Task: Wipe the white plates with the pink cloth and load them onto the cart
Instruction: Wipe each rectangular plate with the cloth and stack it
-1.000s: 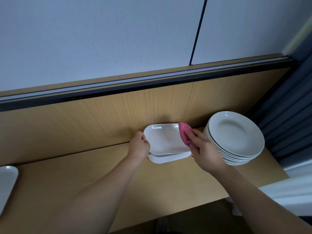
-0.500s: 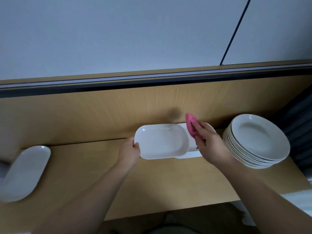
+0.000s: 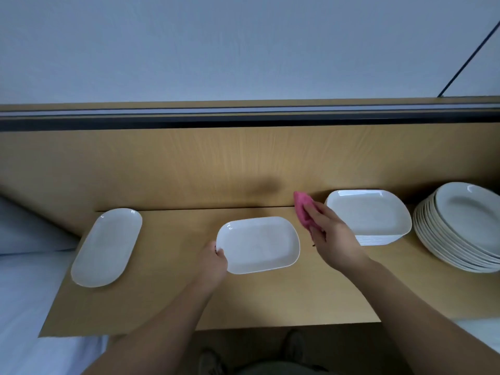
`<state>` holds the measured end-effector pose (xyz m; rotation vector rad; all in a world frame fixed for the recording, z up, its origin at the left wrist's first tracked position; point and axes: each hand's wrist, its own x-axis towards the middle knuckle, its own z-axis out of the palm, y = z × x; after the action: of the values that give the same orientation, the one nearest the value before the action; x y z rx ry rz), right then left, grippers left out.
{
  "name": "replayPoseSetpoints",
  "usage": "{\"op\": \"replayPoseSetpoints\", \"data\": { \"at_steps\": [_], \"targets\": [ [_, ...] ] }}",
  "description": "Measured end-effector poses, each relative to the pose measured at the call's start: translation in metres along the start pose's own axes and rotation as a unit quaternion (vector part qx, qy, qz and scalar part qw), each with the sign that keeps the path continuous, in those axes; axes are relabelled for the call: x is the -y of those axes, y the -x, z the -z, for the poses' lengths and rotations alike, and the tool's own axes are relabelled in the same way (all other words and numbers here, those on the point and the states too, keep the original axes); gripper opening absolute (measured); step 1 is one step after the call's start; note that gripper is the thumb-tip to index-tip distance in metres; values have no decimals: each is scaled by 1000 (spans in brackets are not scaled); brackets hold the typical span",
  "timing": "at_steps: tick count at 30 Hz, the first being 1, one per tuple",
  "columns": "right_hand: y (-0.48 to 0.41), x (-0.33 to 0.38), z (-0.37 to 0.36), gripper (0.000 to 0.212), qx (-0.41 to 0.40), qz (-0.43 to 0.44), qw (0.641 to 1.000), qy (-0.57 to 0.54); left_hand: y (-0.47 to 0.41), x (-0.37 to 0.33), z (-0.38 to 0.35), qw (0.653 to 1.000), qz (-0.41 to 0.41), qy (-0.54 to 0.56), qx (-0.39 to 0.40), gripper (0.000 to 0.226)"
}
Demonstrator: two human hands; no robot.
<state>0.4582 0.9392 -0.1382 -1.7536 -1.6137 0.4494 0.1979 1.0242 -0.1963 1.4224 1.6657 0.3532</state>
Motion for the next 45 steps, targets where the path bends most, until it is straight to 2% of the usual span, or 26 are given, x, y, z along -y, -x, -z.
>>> {"op": "replayPoseSetpoints", "data": {
  "at_steps": [11,15,18,19,22,25,28,33,37,45],
  "targets": [
    [8,9,-45,64,68,-17,997,35,-5,21,0,999,-11,-16,28,22],
    [6,9,-53,64,99,-24,993,65,-13,27,2,994,-35,-105,28,18],
    [2,5,-60,59,139,-28,984,104,-18,26,6,982,-70,-173,42,4],
    [0,4,-63,57,150,-26,982,116,-19,25,8,976,-83,-196,53,15],
    [-6,-1,-76,53,196,-23,962,187,-19,26,14,948,-124,-268,116,74],
    [-6,-2,-94,60,298,-59,904,302,-16,29,18,926,-146,-312,158,101],
    [-1,3,-108,63,337,-81,877,334,-18,30,19,918,-159,-325,162,105],
    [-2,8,-119,68,318,-139,884,314,-20,32,19,923,-159,-312,156,108],
    [-8,14,-130,62,317,-167,891,279,-23,33,20,930,-156,-297,149,108],
    [-16,41,-160,71,344,-141,892,257,-22,33,22,940,-168,-262,139,102]
  ]
}}
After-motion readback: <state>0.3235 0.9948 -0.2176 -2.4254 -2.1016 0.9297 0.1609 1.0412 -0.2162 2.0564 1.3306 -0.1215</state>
